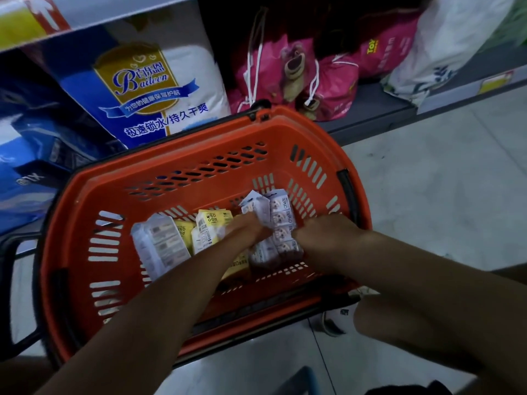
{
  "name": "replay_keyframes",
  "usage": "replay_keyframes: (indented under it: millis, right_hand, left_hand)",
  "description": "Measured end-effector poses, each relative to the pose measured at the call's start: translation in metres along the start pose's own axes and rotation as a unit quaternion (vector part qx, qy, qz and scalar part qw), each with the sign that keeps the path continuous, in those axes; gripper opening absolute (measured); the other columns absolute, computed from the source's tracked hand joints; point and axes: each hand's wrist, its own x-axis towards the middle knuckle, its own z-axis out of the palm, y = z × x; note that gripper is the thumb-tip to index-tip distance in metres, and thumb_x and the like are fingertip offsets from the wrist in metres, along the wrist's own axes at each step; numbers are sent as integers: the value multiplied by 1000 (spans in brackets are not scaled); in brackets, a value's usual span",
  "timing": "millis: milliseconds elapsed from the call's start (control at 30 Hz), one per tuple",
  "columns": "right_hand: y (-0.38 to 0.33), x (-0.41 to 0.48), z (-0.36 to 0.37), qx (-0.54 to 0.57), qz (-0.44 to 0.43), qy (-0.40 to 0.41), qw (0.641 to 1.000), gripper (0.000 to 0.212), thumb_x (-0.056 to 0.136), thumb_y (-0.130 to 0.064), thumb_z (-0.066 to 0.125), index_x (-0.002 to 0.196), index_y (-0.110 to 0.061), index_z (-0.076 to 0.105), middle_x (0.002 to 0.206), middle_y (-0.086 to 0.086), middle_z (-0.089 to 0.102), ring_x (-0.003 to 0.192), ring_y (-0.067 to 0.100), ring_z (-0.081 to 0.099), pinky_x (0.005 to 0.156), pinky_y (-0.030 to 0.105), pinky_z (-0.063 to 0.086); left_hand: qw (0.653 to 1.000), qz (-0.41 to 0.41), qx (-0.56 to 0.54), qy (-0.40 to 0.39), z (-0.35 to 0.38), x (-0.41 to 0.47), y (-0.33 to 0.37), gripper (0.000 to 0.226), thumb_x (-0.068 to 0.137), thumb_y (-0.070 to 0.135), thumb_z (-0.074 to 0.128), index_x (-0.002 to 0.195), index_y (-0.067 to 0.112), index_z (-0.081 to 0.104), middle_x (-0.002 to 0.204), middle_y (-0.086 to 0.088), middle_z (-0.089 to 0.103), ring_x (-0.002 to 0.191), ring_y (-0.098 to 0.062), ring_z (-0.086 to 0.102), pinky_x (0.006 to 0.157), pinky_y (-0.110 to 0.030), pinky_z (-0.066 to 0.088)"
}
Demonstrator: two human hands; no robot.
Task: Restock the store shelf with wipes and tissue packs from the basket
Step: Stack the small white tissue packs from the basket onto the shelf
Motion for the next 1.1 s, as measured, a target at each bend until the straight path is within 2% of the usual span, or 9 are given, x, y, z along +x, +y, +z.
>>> replay_keyframes:
  millis: [133,300,433,600,700,767,933,1000,1100]
  right_hand:
    - [1,3,2,13,1,-5,1000,32,101,-32,55,131,-22,59,130,6,64,119,29,62,94,41,53]
    - [5,9,1,12,11,3,1000,33,97,-33,57,129,-26,60,126,4,64,115,29,64,91,39,54]
    - [6,8,-10,6,22,34,999,41,95,-28,58,135,-25,54,129,6,62,116,30,63,92,40,55]
    - [3,6,-34,45,34,143,988,77,89,-9,66,156,-20,30,137,12,51,124,33,56,91,42,55]
    - [-3,9,-55,99,27,187,977,99,86,-9,72,162,-24,11,147,13,37,136,37,42,100,45,51]
    - [-8,13,-69,145,14,213,966,111,81,-16,78,164,-26,6,155,14,29,140,39,37,107,46,46]
    - [-30,17,-101,327,-120,247,904,110,64,-16,92,157,-27,34,157,1,40,143,20,41,114,39,41]
    - [-39,16,-108,396,-148,213,881,85,60,-4,93,133,-30,57,133,-4,60,123,16,59,98,41,56]
    - [-51,9,-112,483,-174,162,843,61,64,8,90,111,-17,62,107,1,70,98,15,71,72,32,62]
  left_hand:
    - [1000,-4,-26,8,-4,-3,-5,50,82,61,75,102,16,73,65,2,68,42,-12,67,49,-27,60]
    - [995,63,-76,-5,-23,-26,-20,29,88,52,74,80,27,59,65,7,62,55,-16,65,54,-26,52]
    - [991,91,-95,-25,-54,-50,-33,33,84,46,79,78,14,74,63,-3,73,51,-18,68,57,-29,55]
    - [978,183,-91,-39,-109,-86,-50,22,84,38,83,79,18,73,74,3,74,64,-13,72,55,-27,54]
    - [969,223,-100,-49,-145,-111,-67,21,84,33,84,98,17,81,98,3,80,91,-17,76,84,-44,63]
    - [960,248,-116,-64,-168,-129,-79,28,79,39,84,99,20,83,100,1,81,95,-27,76,85,-58,59]
    - [942,292,-161,-46,-205,-174,-103,31,75,39,86,92,14,80,94,-12,78,87,-30,74,80,-53,59]
    - [940,292,-177,-25,-212,-185,-115,26,78,35,88,83,12,76,87,-18,73,77,-30,68,72,-55,54]
    - [927,277,-253,22,-218,-196,-137,30,75,32,91,83,7,75,83,-13,76,75,-20,68,72,-41,53]
